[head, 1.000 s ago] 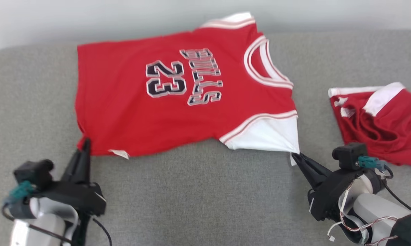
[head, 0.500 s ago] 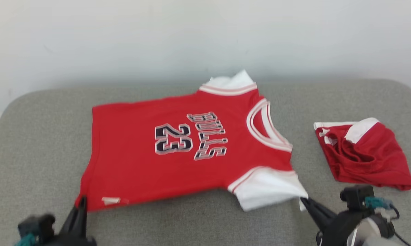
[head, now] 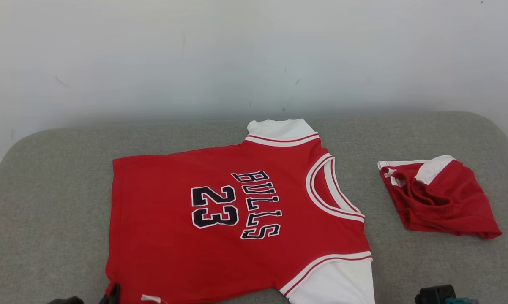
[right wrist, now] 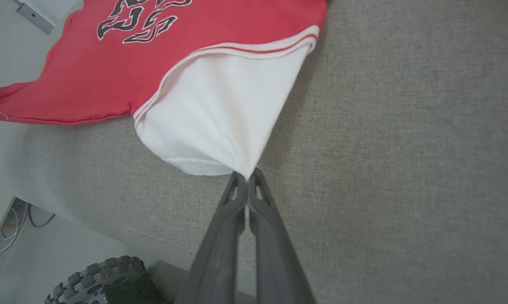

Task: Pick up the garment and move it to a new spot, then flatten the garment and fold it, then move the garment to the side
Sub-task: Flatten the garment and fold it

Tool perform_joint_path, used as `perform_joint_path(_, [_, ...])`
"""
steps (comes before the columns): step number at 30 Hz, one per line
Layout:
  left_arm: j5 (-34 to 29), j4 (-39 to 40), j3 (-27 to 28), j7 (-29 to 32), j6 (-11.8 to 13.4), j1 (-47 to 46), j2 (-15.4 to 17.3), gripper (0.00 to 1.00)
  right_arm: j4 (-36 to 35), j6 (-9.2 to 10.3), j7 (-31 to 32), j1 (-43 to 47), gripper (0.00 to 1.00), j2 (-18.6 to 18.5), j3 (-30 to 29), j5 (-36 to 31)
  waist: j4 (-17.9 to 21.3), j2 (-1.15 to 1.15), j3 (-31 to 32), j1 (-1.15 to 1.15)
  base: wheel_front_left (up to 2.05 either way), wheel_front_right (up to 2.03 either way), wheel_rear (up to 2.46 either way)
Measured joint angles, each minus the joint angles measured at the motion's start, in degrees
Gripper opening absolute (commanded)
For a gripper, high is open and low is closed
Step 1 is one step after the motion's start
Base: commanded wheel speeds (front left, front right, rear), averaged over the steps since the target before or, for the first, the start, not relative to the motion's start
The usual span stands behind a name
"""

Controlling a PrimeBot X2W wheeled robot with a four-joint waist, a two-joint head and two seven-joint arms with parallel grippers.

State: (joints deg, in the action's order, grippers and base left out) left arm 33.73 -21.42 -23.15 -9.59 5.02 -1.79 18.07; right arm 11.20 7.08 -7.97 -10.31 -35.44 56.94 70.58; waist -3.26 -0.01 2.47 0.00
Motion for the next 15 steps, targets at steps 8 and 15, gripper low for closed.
perform_joint_path(8, [-1.5, -1.7, -1.2, 2.0, 0.6, 0.4, 0.7, 0.0, 1.1, 0.04, 1.5, 0.4, 0.0, 2.4, 0.6, -1.1, 0.1, 0.01, -0.2, 0.0, 0.0, 0.0, 0.0])
perform_joint_path(15, [-2.9, -4.3, -1.6, 3.9, 1.0, 0.0, 0.2, 0.0, 4.5, 0.04, 3.0, 0.1, 0.0, 3.4, 0.5, -3.3, 0.1, 0.01, -0.4, 0.0, 0.0, 0.0, 0.0])
